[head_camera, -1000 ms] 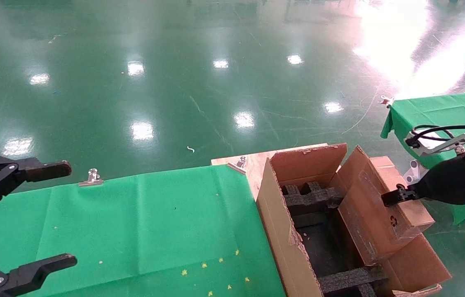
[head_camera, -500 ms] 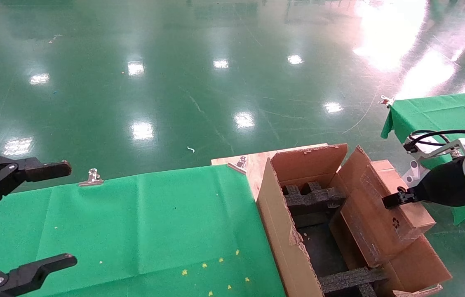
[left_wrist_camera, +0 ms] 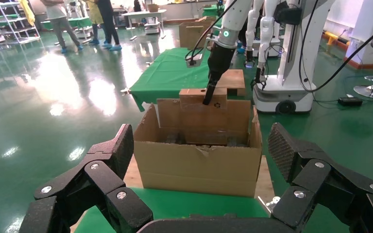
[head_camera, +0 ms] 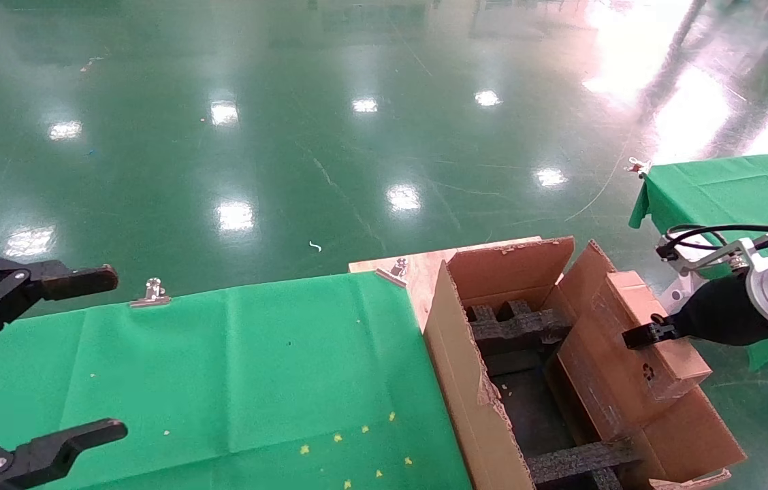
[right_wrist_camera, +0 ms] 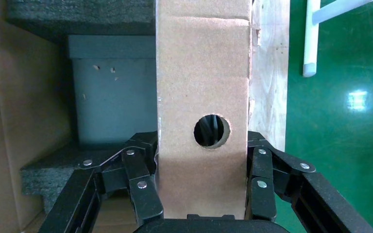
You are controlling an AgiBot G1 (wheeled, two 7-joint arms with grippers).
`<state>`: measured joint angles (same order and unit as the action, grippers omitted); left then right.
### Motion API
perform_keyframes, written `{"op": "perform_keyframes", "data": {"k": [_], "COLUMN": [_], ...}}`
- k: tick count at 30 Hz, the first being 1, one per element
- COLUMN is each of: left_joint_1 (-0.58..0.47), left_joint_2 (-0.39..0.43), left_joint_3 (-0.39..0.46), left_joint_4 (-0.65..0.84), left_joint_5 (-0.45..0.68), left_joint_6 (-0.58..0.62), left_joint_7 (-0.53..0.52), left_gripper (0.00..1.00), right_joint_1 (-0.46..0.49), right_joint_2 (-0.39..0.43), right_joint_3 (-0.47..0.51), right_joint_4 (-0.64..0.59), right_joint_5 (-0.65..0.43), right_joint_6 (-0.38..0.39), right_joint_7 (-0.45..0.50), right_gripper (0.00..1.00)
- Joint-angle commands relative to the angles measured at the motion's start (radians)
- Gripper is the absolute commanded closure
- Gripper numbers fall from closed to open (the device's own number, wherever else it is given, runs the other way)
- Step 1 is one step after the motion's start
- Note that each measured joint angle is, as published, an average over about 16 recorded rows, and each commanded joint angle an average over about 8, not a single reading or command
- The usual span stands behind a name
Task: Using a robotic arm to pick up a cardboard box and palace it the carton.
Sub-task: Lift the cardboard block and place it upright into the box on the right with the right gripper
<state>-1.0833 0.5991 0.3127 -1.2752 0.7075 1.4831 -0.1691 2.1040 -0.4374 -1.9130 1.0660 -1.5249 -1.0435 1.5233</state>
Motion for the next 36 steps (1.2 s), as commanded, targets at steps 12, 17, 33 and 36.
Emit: {"op": "perform_keyframes", "data": {"k": [12, 17, 33, 36], "left_joint_1": [0.000, 0.000, 0.000, 0.000], "left_joint_2": [0.000, 0.000, 0.000, -0.001], "left_joint_3": [0.000, 0.001, 0.001, 0.001], "left_joint_4": [0.000, 0.000, 0.000, 0.000], "left_joint_5": [0.000, 0.000, -0.001, -0.001], "left_joint_6": [0.000, 0.000, 0.000, -0.001], "left_joint_7": [0.000, 0.000, 0.001, 0.001], "left_gripper": [0.00, 0.00, 0.00, 0.00], "right_joint_1": [-0.096, -0.134, -0.242, -0.265], "right_joint_2": [-0.058, -0.082, -0.151, -0.167], "right_joint_3": [-0.010, -0.013, -0.002, 0.001], "right_joint_4": [-0.079, -0.111, -0.236, -0.265], "right_joint_5": [0.042, 0.055, 0.132, 0.151], "right_joint_6": [0.071, 0.095, 0.153, 0.161], "right_joint_7": [-0.036, -0.054, -0.110, -0.121], "right_gripper": [1.00, 1.00, 1.00, 1.00]}}
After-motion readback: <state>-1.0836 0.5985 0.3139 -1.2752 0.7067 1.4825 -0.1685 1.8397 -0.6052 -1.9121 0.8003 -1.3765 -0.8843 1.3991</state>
